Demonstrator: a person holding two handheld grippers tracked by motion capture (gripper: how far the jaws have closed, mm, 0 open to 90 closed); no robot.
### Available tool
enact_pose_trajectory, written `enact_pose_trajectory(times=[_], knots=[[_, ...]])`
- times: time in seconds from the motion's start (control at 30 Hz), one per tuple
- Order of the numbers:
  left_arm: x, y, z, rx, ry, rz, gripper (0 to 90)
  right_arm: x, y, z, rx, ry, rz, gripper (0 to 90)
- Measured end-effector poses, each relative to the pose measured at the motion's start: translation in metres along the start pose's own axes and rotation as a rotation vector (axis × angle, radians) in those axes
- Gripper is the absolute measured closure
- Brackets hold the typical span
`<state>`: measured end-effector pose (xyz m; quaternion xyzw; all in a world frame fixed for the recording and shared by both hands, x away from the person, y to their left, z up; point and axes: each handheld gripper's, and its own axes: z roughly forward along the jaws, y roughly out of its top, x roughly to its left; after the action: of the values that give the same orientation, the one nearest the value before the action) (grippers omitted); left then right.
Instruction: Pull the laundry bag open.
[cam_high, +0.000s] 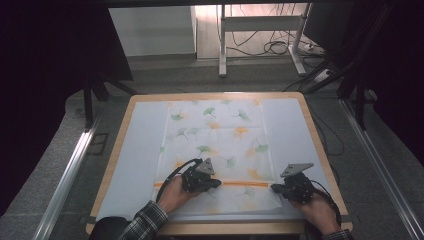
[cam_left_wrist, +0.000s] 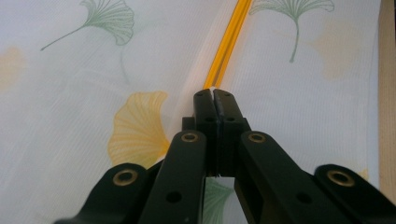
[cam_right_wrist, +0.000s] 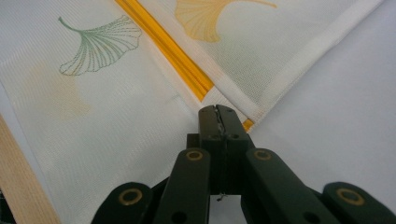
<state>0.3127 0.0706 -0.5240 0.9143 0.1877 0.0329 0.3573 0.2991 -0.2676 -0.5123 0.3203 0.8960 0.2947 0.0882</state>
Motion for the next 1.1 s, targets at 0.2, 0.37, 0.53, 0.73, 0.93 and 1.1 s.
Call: enact_pose_trajectory(times=[0.2,0.37,0.53,0.73,0.93,1.1], knots=[[-0.001,-0.002,-0.003,0.002,0.004,-0.005,90.0,0.0,0.0,0.0,0.0,0.001,0.002,89.3],[0.001,-0.008,-0.008,0.01,0.013,-0.012,90.0,0.0,0.0,0.0,-0.001,0.002,0.006,89.3],[0.002,-0.011,-0.013,0.008,0.019,-0.012,90.0,0.0,0.0,0.0,-0.001,0.004,0.01,89.3],[0.002,-0.016,-0.016,-0.001,0.025,-0.034,90.0,0.0,0.0,0.0,-0.001,0.002,0.009,89.3],[0.003,-0.02,-0.021,-0.003,0.03,-0.04,90.0,0.0,0.0,0.0,-0.001,0.003,0.01,89.3],[0.002,-0.025,-0.025,-0.007,0.037,-0.046,90.0,0.0,0.0,0.0,-0.001,0.002,0.011,89.3]])
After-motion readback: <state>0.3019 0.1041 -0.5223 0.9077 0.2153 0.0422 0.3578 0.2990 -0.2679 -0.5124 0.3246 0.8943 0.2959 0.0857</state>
